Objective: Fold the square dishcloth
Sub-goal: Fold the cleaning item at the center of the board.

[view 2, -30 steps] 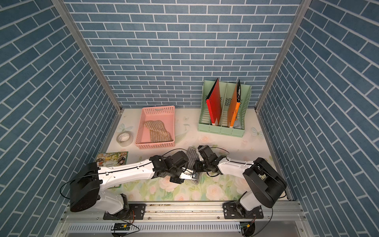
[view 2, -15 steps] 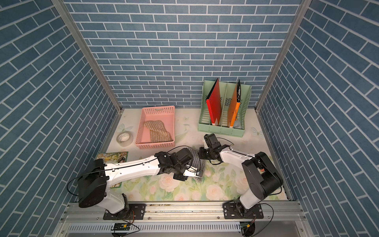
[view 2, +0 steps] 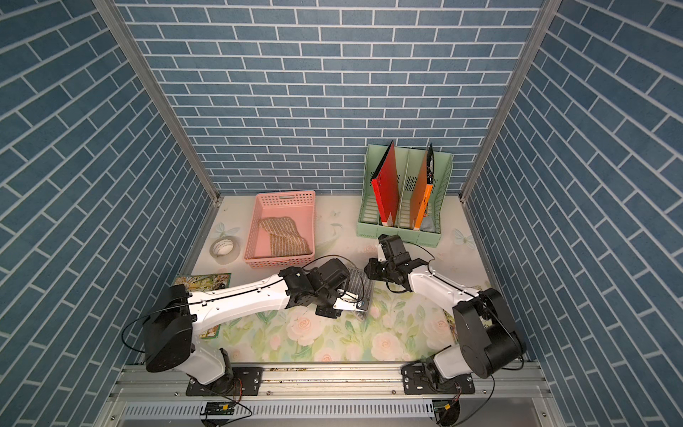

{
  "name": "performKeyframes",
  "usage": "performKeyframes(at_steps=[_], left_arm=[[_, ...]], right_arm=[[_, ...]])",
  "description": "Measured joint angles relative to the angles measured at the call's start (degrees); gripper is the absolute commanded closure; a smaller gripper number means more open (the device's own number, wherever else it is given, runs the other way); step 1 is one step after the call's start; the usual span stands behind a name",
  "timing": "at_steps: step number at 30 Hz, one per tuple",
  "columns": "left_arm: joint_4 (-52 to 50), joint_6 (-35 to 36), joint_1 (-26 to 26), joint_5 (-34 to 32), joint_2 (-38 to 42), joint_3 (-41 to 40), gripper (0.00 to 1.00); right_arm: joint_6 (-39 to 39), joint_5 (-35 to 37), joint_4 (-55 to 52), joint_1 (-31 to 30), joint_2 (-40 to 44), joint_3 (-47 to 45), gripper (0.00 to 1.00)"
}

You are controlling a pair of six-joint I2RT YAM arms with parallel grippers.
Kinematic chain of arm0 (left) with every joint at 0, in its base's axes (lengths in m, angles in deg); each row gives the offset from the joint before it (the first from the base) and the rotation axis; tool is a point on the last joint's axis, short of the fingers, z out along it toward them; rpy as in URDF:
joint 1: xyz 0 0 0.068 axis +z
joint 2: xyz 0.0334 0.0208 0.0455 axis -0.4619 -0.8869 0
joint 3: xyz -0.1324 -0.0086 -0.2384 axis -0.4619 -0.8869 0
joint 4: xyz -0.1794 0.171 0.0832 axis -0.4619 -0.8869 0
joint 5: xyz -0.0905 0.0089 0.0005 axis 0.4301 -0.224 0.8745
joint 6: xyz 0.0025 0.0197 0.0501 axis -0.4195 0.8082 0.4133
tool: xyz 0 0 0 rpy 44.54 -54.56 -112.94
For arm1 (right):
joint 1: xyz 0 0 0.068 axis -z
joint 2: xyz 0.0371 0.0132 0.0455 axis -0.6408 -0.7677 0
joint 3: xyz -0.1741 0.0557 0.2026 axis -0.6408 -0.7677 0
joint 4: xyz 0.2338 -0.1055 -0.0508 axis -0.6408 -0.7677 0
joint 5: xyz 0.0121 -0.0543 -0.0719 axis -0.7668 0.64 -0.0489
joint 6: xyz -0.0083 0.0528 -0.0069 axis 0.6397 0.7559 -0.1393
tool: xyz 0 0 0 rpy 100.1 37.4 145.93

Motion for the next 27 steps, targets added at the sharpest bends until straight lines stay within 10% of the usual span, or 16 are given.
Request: performKeyframes(at_steps=[27], left_arm=[[-1.62, 2.05, 8.44, 3.56, -16.35, 15.87, 0.85]], right_arm=[[0.07, 5.75, -3.61, 6.36, 7.78, -6.32, 0.68]])
